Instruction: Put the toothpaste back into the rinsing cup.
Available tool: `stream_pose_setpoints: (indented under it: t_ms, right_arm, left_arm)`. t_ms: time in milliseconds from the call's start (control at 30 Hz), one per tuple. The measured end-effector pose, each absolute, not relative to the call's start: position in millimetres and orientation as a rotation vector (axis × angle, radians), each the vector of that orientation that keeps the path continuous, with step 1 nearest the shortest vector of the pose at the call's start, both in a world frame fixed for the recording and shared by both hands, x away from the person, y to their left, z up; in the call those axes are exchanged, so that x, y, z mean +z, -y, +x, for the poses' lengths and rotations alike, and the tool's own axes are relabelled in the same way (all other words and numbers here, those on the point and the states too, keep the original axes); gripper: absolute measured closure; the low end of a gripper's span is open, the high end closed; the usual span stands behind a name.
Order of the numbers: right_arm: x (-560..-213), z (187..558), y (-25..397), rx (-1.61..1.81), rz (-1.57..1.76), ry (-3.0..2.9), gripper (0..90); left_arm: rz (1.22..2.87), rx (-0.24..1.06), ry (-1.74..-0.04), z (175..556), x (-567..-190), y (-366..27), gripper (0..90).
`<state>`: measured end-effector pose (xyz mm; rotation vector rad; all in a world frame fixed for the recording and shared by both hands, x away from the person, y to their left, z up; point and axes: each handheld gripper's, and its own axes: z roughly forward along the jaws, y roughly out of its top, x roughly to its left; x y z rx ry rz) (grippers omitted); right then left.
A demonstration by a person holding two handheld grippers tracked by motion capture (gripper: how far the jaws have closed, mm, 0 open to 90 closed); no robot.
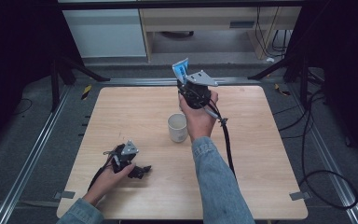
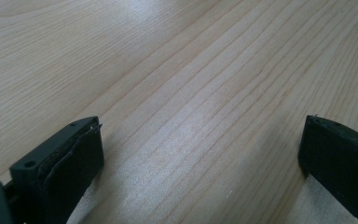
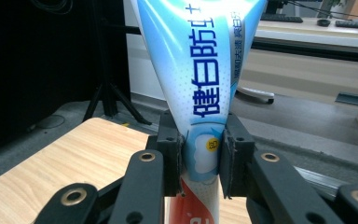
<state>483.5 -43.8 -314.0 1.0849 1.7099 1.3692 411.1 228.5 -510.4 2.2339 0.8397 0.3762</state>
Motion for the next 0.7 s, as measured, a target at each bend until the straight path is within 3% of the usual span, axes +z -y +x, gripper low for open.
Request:
stream_pose_setpoints:
  t_ms: [700]
  right_arm:
    - [-334,478,43,1.404,1.107,-1.687,73.2]
  left_arm:
    - [2.232,0.377,-0.84,411,-511,-228,0.0]
